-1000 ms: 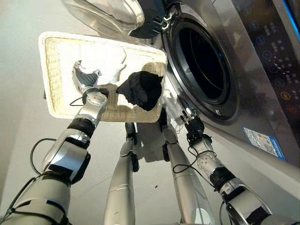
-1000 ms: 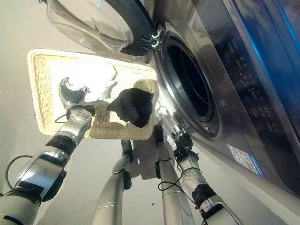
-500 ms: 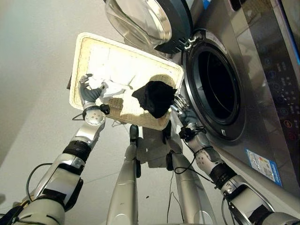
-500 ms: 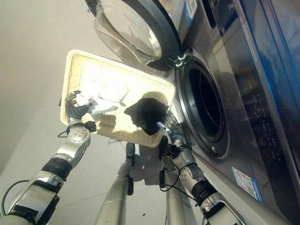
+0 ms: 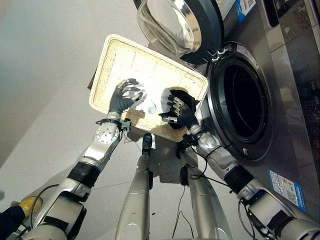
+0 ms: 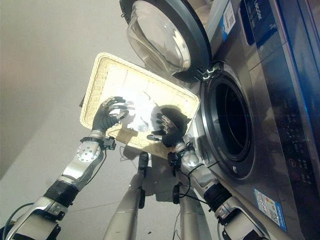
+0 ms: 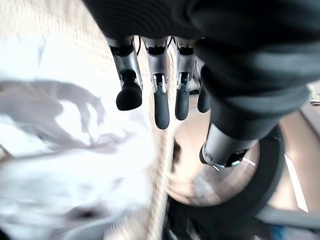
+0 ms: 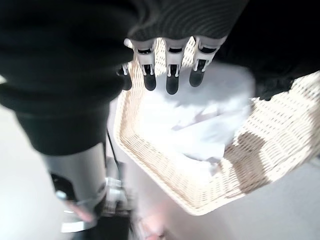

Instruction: Put the clothes into the washing machine.

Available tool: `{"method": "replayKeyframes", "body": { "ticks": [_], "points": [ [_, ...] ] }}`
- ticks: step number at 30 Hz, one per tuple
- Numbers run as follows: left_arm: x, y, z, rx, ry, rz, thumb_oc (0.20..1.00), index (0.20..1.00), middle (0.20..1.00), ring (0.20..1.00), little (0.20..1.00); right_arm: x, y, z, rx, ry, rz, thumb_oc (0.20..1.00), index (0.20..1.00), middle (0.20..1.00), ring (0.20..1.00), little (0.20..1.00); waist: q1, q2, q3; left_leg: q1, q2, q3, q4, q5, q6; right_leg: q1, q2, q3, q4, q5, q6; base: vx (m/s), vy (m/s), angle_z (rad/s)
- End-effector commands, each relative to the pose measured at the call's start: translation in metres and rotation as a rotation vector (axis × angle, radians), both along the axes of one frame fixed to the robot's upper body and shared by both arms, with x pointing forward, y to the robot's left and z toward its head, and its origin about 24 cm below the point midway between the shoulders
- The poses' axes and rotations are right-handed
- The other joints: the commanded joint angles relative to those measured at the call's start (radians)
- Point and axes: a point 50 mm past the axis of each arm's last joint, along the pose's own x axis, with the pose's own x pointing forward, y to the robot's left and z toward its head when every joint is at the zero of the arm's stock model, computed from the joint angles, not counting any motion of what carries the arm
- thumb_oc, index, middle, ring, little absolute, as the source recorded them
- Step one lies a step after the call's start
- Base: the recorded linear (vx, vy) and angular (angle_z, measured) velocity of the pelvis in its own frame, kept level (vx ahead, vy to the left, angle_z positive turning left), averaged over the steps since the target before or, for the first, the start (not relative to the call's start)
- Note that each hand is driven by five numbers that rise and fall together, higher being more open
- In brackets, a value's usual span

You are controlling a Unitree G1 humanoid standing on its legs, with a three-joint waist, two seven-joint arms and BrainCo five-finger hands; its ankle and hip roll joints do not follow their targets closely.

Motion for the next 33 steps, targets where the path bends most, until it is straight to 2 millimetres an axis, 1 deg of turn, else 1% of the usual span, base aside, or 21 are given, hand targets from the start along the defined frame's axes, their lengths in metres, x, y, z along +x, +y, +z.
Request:
{"method": "replayKeyframes", "body": {
  "ticks": [1, 2, 3, 4, 8, 10, 13, 14, 15, 16, 17, 18, 20, 21, 22, 24, 25, 26, 27, 29, 33],
  "points": [
    [0.001, -0.006, 0.017, -0.048, -0.052, -0.133, 0.2, 0.2, 0.2, 0.2, 0.2, -0.009, 0.012, 0.013, -0.025, -0.119, 0.013, 1.0, 1.0, 1.0, 1.0, 1.0, -0.027, 0.056, -0.015, 0.006, -0.061, 0.064, 0.014, -0.03, 0.036, 0.041, -0.008, -0.021, 0.03, -0.072, 0.111, 0.0, 0.0, 0.0],
    [-0.003, -0.015, 0.022, -0.039, -0.047, -0.228, 0.2, 0.2, 0.2, 0.2, 0.2, -0.003, 0.003, 0.026, -0.143, -0.26, -0.105, 1.0, 1.0, 1.0, 1.0, 1.0, -0.028, 0.059, -0.015, 0.003, -0.065, 0.067, 0.022, -0.036, 0.038, 0.037, -0.012, -0.021, 0.028, -0.065, 0.114, 0.03, 0.009, 0.03],
    [-0.005, -0.02, 0.026, -0.049, -0.041, -0.278, 0.2, 0.2, 0.2, 0.2, 0.2, 0.001, -0.002, 0.033, -0.214, -0.351, -0.182, 1.0, 1.0, 1.0, 1.0, 1.0, -0.029, 0.063, -0.015, 0.002, -0.066, 0.069, 0.025, -0.039, 0.04, 0.035, -0.015, -0.021, 0.028, -0.063, 0.117, 0.03, 0.016, -0.01],
    [-0.006, -0.022, 0.027, -0.059, -0.038, -0.303, 0.2, 0.2, 0.2, 0.2, 0.2, 0.002, -0.004, 0.036, -0.256, -0.395, -0.212, 1.0, 1.0, 1.0, 1.0, 1.0, -0.03, 0.064, -0.015, 0.002, -0.067, 0.07, 0.025, -0.04, 0.041, 0.035, -0.016, -0.02, 0.027, -0.062, 0.118, 0.0, 0.0, 0.0],
    [-0.012, -0.033, 0.034, -0.103, -0.029, -0.411, 0.2, 0.2, 0.2, 0.2, 0.2, 0.008, -0.011, 0.046, -0.385, -0.509, -0.319, 1.0, 1.0, 1.0, 1.0, 1.0, -0.028, 0.073, -0.015, -0.001, -0.071, 0.071, 0.03, -0.045, 0.045, 0.031, -0.02, -0.016, 0.031, -0.062, 0.12, 0.0, 0.0, 0.0],
    [-0.013, -0.037, 0.036, -0.118, -0.026, -0.427, 0.2, 0.2, 0.2, 0.2, 0.2, 0.012, -0.014, 0.049, -0.402, -0.52, -0.348, 1.0, 1.0, 1.0, 1.0, 1.0, -0.025, 0.077, -0.015, -0.002, -0.073, 0.071, 0.031, -0.047, 0.046, 0.031, -0.023, -0.017, 0.031, -0.062, 0.121, 0.0, 0.0, 0.0],
    [-0.01, -0.037, 0.038, -0.125, -0.031, -0.337, 0.2, 0.2, 0.2, 0.2, 0.2, 0.017, -0.015, 0.05, -0.406, -0.509, -0.375, 1.0, 1.0, 1.0, 1.0, 1.0, -0.02, 0.082, -0.015, -0.006, -0.076, 0.07, 0.035, -0.05, 0.045, 0.028, -0.025, -0.019, 0.034, -0.063, 0.122, 0.01, -0.005, 0.0],
    [-0.006, -0.033, 0.037, -0.115, -0.041, -0.25, 0.2, 0.2, 0.2, 0.2, 0.2, 0.018, -0.016, 0.05, -0.407, -0.499, -0.385, 1.0, 1.0, 1.0, 1.0, 1.0, -0.018, 0.082, -0.015, -0.006, -0.078, 0.069, 0.037, -0.051, 0.046, 0.027, -0.027, -0.021, 0.034, -0.063, 0.123, 0.04, -0.026, 0.01],
    [0.002, -0.022, 0.033, -0.091, -0.046, -0.032, 0.2, 0.2, 0.2, 0.2, 0.2, 0.02, -0.018, 0.046, -0.383, -0.462, -0.392, 1.0, 1.0, 1.0, 1.0, 1.0, -0.013, 0.082, -0.015, -0.002, -0.079, 0.067, 0.041, -0.058, 0.045, 0.032, -0.027, -0.023, 0.04, -0.073, 0.123, 0.05, -0.033, 0.01],
    [0.005, -0.015, 0.031, -0.054, -0.071, 0.102, 0.598, 0.598, 0.598, 0.598, 0.598, 0.021, -0.019, 0.045, -0.366, -0.444, -0.396, 1.0, 1.0, 1.0, 1.0, 1.0, -0.012, 0.081, -0.015, -0.004, -0.081, 0.065, 0.043, -0.06, 0.045, 0.031, -0.027, -0.024, 0.04, -0.075, 0.124, 0.02, -0.051, 0.02],
    [0.013, 0.002, 0.031, 0.028, -0.128, 0.304, 1.0, 1.0, 1.0, 1.0, 1.0, 0.021, -0.018, 0.044, -0.337, -0.423, -0.403, 1.0, 1.0, 1.0, 1.0, 1.0, -0.01, 0.076, -0.015, -0.018, -0.083, 0.062, 0.049, -0.055, 0.045, 0.019, -0.027, -0.026, 0.039, -0.069, 0.124, 0.0, -0.06, 0.03],
    [0.016, 0.012, 0.029, 0.079, -0.155, 0.413, 1.0, 1.0, 1.0, 1.0, 1.0, 0.021, -0.018, 0.041, -0.317, -0.398, -0.405, 1.0, 1.0, 1.0, 1.0, 1.0, -0.008, 0.072, -0.015, -0.017, -0.085, 0.06, 0.055, -0.064, 0.045, 0.022, -0.027, -0.027, 0.043, -0.079, 0.124, -0.02, -0.058, 0.03],
    [0.017, 0.015, 0.031, 0.097, -0.171, 0.444, 1.0, 1.0, 1.0, 1.0, 1.0, 0.021, -0.018, 0.042, -0.309, -0.394, -0.406, 1.0, 1.0, 1.0, 1.0, 1.0, -0.007, 0.07, -0.015, -0.027, -0.086, 0.06, 0.055, -0.058, 0.045, 0.014, -0.027, -0.027, 0.04, -0.071, 0.123, 0.0, -0.016, 0.0],
    [0.018, 0.02, 0.031, 0.127, -0.193, 0.511, 1.0, 1.0, 1.0, 1.0, 1.0, 0.022, -0.017, 0.041, -0.296, -0.38, -0.408, 1.0, 1.0, 1.0, 1.0, 1.0, -0.006, 0.067, -0.015, -0.032, -0.086, 0.058, 0.059, -0.058, 0.044, 0.011, -0.027, -0.028, 0.039, -0.071, 0.123, 0.02, -0.074, 0.04],
    [0.026, 0.041, 0.031, 0.256, -0.227, 0.686, 1.0, 1.0, 1.0, 1.0, 1.0, 0.021, -0.017, 0.031, -0.251, -0.317, -0.418, 1.0, 1.0, 1.0, 1.0, 1.0, -0.005, 0.049, -0.015, -0.045, -0.085, 0.058, 0.077, -0.066, 0.042, 0.004, -0.027, -0.032, 0.042, -0.071, 0.121, 0.03, -0.077, 0.09],
    [0.029, 0.048, 0.03, 0.323, -0.244, 0.762, 1.0, 1.0, 1.0, 1.0, 1.0, 0.02, -0.018, 0.026, -0.242, -0.294, -0.416, 1.0, 1.0, 1.0, 1.0, 1.0, -0.012, 0.041, -0.015, -0.054, -0.084, 0.061, 0.086, -0.069, 0.041, -0.004, -0.027, -0.031, 0.043, -0.068, 0.121, 0.03, -0.008, 0.1],
    [0.038, 0.054, 0.027, 0.45, -0.253, 0.871, 1.0, 1.0, 1.0, 1.0, 1.0, 0.017, -0.017, 0.017, -0.231, -0.252, -0.403, 1.0, 1.0, 1.0, 1.0, 1.0, -0.03, 0.029, -0.015, -0.068, -0.081, 0.073, 0.1, -0.073, 0.04, -0.023, -0.024, -0.023, 0.049, -0.061, 0.121, 0.03, 0.059, 0.06],
    [0.039, 0.055, 0.026, 0.464, -0.25, 0.883, 1.0, 1.0, 1.0, 1.0, 1.0, 0.017, -0.018, 0.016, -0.226, -0.243, -0.401, 1.0, 1.0, 1.0, 1.0, 1.0, -0.033, 0.027, -0.015, -0.07, -0.08, 0.075, 0.102, -0.074, 0.04, -0.026, -0.023, -0.022, 0.049, -0.06, 0.121, 0.06, 0.116, -0.01],
    [0.043, 0.057, 0.02, 0.526, -0.24, 0.925, 1.0, 1.0, 1.0, 1.0, 1.0, 0.014, -0.019, 0.007, -0.22, -0.211, -0.39, 1.0, 1.0, 1.0, 1.0, 1.0, -0.048, 0.021, -0.015, -0.067, -0.076, 0.085, 0.112, -0.086, 0.038, -0.028, -0.021, -0.013, 0.056, -0.066, 0.121, 0.04, 0.125, -0.01],
    [0.05, 0.058, 0.016, 0.598, -0.233, 0.963, 1.0, 1.0, 1.0, 1.0, 1.0, 0.012, -0.02, 0.001, -0.199, -0.176, -0.376, 1.0, 1.0, 1.0, 1.0, 1.0, -0.072, 0.014, -0.015, -0.086, -0.073, 0.096, 0.12, -0.08, 0.037, -0.05, -0.017, 0.001, 0.054, -0.052, 0.12, 0.03, 0.154, -0.06],
    [0.059, 0.057, 0.004, 0.727, -0.199, 0.981, 1.0, 1.0, 1.0, 1.0, 1.0, 0.006, -0.029, -0.015, -0.158, -0.105, -0.359, 1.0, 1.0, 1.0, 1.0, 1.0, -0.116, 0.006, -0.015, -0.108, -0.071, 0.116, 0.138, -0.085, 0.036, -0.084, -0.005, 0.033, 0.059, -0.046, 0.118, 0.04, 0.14, -0.23]
  ]
}}
